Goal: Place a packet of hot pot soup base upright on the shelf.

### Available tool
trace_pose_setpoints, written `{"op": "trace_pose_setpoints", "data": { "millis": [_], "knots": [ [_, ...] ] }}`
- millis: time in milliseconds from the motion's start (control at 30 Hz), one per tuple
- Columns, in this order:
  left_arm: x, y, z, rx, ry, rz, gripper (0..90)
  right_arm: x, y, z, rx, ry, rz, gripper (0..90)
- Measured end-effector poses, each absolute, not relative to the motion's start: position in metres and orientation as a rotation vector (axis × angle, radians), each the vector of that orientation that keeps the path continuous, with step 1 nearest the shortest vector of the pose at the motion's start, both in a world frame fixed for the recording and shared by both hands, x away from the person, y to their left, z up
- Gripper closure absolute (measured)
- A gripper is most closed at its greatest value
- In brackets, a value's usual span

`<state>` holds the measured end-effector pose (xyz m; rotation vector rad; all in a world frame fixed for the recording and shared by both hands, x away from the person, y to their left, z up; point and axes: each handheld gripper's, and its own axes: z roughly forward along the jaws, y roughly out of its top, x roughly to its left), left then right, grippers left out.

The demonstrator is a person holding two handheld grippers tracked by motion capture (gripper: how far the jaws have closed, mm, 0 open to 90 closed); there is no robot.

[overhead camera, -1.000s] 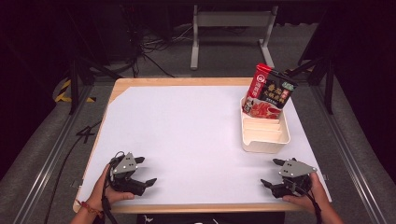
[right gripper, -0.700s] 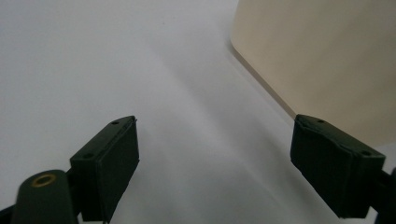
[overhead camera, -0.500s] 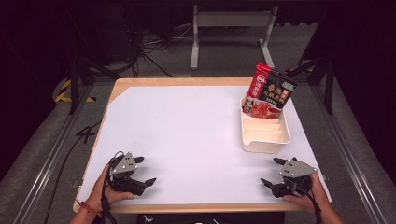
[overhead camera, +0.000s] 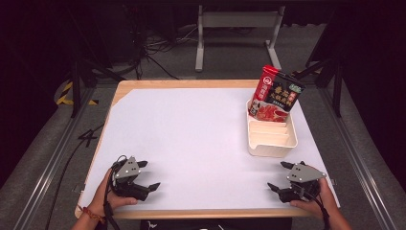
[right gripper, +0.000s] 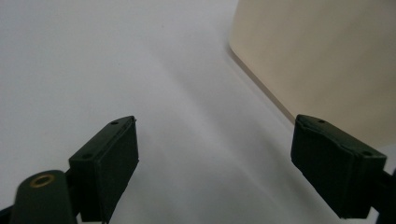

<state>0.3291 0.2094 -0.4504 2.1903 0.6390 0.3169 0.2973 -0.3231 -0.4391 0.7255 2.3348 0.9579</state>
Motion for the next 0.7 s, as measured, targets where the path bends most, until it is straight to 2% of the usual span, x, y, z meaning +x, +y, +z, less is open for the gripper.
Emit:
{"op": "trace_pose_setpoints", "data": {
  "millis": [700],
  "knots": [
    [0.3340,0.2088,-0.4499,2.191,0.641,0.318,11.6,0.2992,-0.3264,-0.4370,0.778,2.324,0.983,14.5]
  ]
}}
